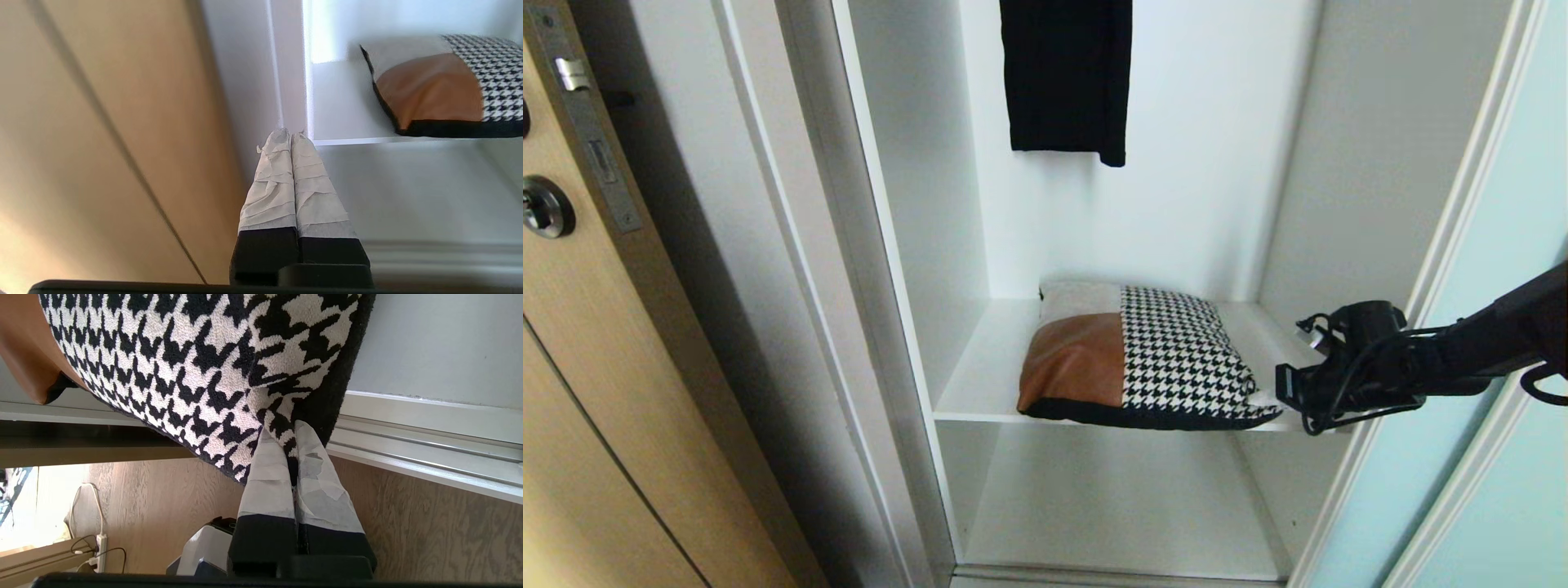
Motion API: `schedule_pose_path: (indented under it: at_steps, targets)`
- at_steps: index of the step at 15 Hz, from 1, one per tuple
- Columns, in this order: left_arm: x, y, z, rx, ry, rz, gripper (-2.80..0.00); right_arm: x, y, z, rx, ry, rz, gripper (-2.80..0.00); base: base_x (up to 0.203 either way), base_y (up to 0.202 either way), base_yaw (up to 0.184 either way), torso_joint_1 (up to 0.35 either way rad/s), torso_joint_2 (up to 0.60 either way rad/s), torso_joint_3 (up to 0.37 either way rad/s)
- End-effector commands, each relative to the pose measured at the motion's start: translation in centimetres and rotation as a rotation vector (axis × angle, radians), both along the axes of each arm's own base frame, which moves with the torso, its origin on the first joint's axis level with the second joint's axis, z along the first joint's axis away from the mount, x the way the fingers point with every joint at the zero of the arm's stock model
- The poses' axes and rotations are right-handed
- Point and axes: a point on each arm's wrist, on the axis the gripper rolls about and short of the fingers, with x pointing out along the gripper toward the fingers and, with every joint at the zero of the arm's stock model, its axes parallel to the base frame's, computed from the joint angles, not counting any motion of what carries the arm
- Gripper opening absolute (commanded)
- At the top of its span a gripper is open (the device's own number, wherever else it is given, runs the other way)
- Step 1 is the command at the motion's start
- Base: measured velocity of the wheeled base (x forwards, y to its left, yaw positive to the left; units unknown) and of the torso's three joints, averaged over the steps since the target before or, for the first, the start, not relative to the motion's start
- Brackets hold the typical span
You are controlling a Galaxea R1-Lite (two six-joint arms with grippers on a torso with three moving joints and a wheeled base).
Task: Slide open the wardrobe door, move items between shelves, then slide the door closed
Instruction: Place the pillow on the lower shelf
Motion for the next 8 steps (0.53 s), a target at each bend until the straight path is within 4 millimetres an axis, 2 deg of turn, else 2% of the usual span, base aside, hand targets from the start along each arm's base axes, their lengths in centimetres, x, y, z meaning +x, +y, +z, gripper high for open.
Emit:
schedule_pose_path:
  at_steps: [1,3,5,8]
  targets:
    - [7.1,0.0,2.7,-0.013,0.173,-0.061,-2.80,0.0,0.0,-0.3,0.003,0.002,0.003,-2.80,0.000,0.000,0.000,0.000,0.00,0.000]
    - [11.3,-0.6,4.3,-0.025,0.223,-0.165,-2.80,0.1,0.1,-0.1,0.002,-0.004,0.008,-2.80,0.000,0.000,0.000,0.000,0.00,0.000]
    - [14.6,-2.1,5.1,-0.029,0.258,-0.277,-2.80,0.2,0.6,0.0,-0.001,-0.011,0.021,-2.80,0.000,0.000,0.000,0.000,0.00,0.000]
    - [18.3,-5.7,4.6,-0.018,0.335,-0.438,-2.80,0.2,0.7,0.4,-0.004,-0.019,0.024,-2.80,0.000,0.000,0.000,0.000,0.00,0.000]
